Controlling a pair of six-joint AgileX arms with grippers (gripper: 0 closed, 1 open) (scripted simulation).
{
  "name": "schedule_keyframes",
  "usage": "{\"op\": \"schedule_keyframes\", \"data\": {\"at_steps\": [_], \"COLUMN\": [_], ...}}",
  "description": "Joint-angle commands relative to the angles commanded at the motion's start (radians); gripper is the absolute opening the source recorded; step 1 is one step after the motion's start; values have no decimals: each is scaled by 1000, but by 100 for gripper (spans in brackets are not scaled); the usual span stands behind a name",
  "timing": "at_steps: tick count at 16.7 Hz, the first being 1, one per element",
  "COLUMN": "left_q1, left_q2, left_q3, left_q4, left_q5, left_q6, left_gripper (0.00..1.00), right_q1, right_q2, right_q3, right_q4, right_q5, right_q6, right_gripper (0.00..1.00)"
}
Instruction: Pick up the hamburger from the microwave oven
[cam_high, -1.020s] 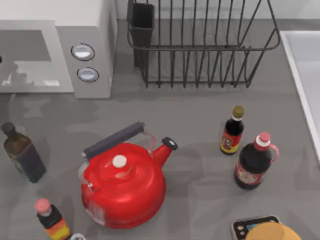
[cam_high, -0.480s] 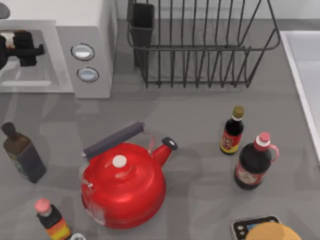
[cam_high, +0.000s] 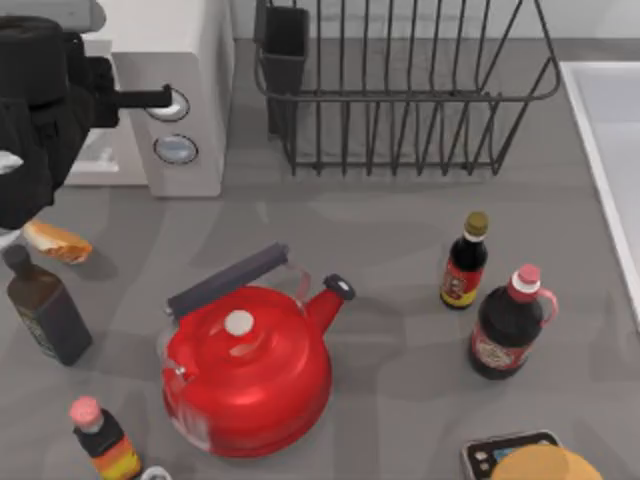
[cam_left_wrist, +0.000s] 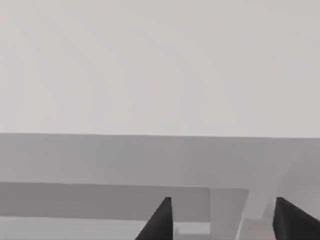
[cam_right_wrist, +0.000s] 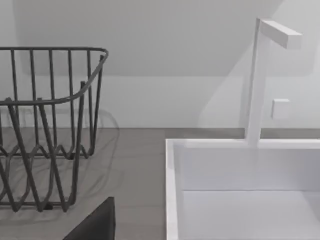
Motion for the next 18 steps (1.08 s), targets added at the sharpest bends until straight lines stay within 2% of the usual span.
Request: {"op": "schedule_keyframes", "data": {"at_steps": [2,3,6,13,18], "left_q1": [0,36,19,-89,-42], "left_q2": [0,4,22,245,428], "left_q3": [0,-16,-11,-81,-156], "left_q4": [0,-1,36,369,579], "left_q5": [0,-34,-32,-35,-8], "left_q6": [0,22,13,-6,2], "left_gripper": [0,0,0,0,0], "right_q1": [0,0,0,0,0], "right_q2": [0,0,0,0,0], "right_q3": [0,0,0,0,0], "right_q4": [0,0,0,0,0], "right_q5": [0,0,0,0,0], "right_q6": [0,0,0,0,0], "right_gripper": [100,100,100,100,100]}}
